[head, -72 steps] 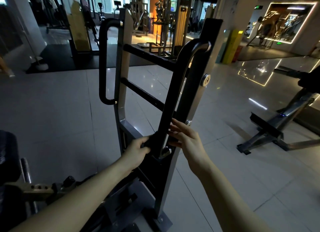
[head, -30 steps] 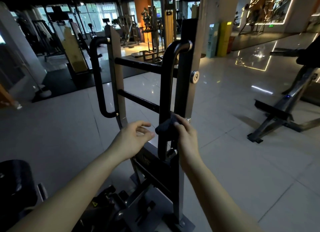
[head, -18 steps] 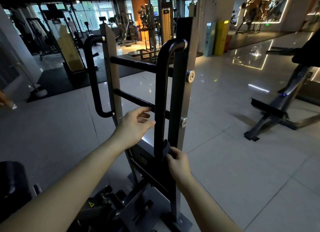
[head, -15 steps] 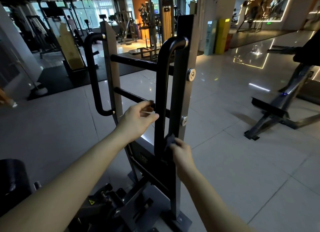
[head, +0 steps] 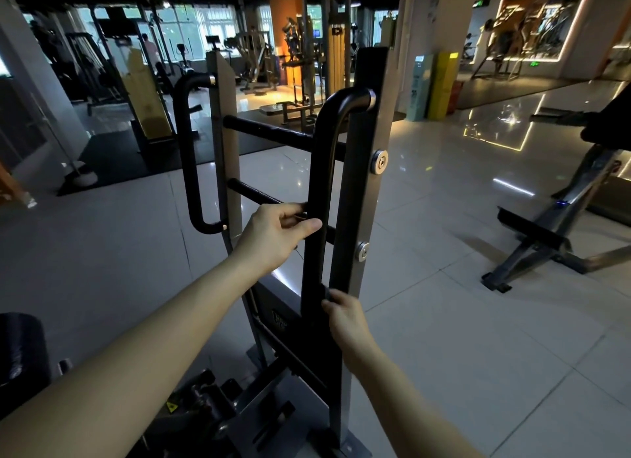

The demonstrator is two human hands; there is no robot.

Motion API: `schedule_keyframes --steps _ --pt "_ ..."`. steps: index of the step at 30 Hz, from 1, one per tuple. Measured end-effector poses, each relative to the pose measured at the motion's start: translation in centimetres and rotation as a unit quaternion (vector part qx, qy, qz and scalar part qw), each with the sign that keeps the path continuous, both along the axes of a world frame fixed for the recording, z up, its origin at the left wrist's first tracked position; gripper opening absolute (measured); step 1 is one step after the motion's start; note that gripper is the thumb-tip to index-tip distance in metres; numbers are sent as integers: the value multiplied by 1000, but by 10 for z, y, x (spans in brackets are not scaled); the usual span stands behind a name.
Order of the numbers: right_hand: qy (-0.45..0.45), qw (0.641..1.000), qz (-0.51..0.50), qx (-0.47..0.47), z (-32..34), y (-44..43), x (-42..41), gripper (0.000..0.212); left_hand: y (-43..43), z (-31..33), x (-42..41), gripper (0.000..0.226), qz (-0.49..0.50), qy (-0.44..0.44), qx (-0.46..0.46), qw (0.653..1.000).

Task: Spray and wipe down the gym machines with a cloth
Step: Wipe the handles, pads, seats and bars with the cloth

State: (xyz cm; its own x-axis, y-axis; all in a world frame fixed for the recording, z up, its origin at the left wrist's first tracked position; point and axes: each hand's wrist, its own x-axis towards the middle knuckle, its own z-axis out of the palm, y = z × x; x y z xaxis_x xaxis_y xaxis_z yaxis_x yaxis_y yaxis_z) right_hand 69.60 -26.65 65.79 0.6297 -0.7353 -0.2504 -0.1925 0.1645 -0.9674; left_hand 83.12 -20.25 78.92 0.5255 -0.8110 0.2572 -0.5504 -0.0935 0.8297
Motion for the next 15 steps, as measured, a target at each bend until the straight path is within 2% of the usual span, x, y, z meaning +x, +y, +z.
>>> schedule_keyframes --steps 3,7,11,15 --pt "-11 997 -23 66 30 -14 3 33 2 5 0 27 -5 13 12 1000" --pt "-14 996 -39 74 64 -19 0 29 3 5 1 32 -16 15 17 1000" --pt "-75 993 -60 71 106 -23 -2 24 4 5 -1 32 -16 16 21 1000" --pt "-173 978 -74 88 160 -26 -6 20 0 19 3 17 -23 -2 52 998"
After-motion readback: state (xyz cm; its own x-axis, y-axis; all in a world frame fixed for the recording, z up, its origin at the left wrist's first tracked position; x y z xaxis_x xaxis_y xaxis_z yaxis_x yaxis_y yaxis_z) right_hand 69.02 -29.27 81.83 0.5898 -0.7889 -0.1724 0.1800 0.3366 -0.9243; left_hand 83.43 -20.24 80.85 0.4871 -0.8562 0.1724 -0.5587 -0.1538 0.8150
